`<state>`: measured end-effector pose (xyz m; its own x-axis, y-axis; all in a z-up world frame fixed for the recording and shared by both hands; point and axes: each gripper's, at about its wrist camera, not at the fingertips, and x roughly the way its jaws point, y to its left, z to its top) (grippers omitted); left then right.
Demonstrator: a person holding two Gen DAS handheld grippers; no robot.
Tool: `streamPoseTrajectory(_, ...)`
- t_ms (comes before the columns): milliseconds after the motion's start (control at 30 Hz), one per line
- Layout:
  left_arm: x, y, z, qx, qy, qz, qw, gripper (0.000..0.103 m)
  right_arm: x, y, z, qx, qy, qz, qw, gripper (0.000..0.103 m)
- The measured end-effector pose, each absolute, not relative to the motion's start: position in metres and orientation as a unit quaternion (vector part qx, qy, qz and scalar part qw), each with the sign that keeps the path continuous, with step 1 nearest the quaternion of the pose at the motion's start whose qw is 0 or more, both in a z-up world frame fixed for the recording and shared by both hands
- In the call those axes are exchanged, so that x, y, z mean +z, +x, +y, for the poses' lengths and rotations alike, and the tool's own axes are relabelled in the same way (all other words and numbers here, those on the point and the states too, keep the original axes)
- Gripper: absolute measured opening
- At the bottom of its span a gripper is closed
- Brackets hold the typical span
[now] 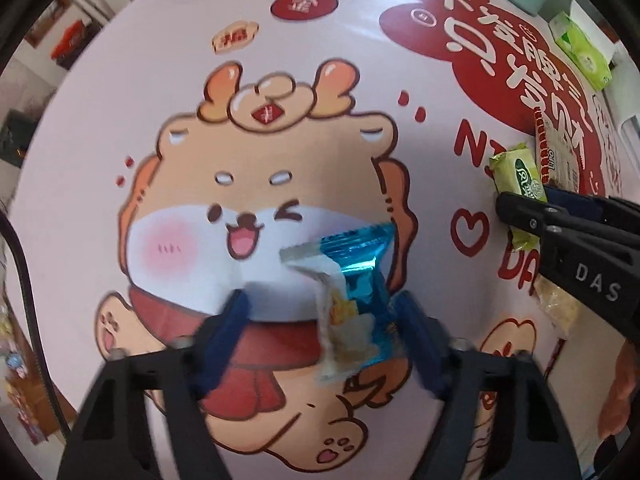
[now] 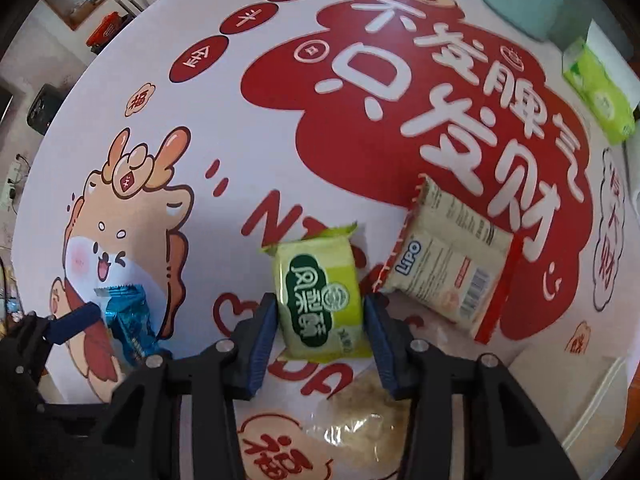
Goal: Organize snacks
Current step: 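Grasp the blue-wrapped snack with the left gripper while the right gripper lowers onto the green seaweed pack, then carry the blue snack and green seaweed pack into the white tray and release both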
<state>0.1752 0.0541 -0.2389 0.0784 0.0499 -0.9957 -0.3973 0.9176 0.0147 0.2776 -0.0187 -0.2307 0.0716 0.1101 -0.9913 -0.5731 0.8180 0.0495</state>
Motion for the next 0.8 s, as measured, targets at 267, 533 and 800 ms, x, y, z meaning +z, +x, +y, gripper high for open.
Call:
streamPoseTrajectory(267, -0.229, 0.164, 0.058, 0.115, -0.133, 0.651, 0.738, 0.028, -0.229, 0.251, -0.019, 0.25, -0.173, 0.634, 0.711, 0.036)
streamPoseTrajectory(533, -0.184, 0.131, 0.079, 0.108, -0.093, 0.621, 0.771, 0.027, -0.188, 0.195, -0.031, 0.285, -0.104, 0.616, 0.727, 0.036)
streamPoseTrajectory(800, -0.107, 0.109, 0.044, 0.055, -0.026, 0.561, 0.826, 0.027, -0.128, 0.134, -0.085, 0.296, -0.022, 0.572, 0.765, 0.036)
